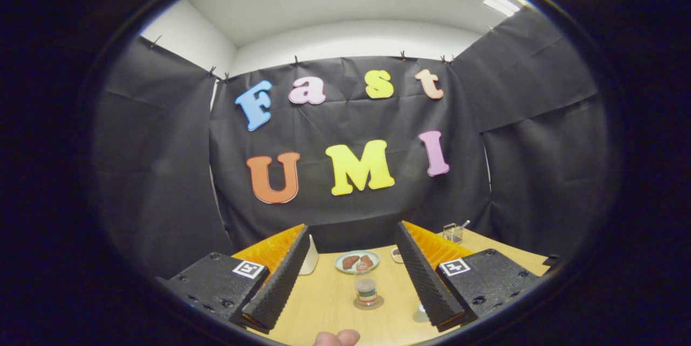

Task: Take the bottle from table, then pour the juice into the cup, finally place the bottle on the coaster

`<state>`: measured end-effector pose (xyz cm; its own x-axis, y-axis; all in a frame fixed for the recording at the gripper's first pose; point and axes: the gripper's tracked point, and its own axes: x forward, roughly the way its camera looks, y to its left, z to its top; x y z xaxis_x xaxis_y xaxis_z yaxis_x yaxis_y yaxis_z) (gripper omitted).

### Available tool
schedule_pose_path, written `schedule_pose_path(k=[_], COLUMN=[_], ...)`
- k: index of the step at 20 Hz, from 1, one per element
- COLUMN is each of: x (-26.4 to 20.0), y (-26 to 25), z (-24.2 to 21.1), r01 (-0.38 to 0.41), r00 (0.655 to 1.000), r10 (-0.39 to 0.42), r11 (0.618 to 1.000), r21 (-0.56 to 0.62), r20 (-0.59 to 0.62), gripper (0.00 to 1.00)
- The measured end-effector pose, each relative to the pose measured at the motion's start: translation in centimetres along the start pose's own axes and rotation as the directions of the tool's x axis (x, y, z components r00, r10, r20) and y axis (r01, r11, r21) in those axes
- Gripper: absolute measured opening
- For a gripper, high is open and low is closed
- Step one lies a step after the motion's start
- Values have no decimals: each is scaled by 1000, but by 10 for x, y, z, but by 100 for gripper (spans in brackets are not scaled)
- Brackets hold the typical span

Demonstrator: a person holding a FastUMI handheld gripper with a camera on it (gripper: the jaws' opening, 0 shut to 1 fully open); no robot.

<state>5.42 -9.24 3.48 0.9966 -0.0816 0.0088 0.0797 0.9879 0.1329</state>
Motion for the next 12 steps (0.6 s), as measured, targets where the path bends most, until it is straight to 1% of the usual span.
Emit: schedule_pose_path(k=[5, 12], x=[8, 11], y=[0, 3], z=[-2, 1], r01=[4, -24], r00=[1000, 1000], r10=[-4, 24], r11=[1000, 998], r21=[-30, -49], r20=[-6, -8], gripper=[100, 100])
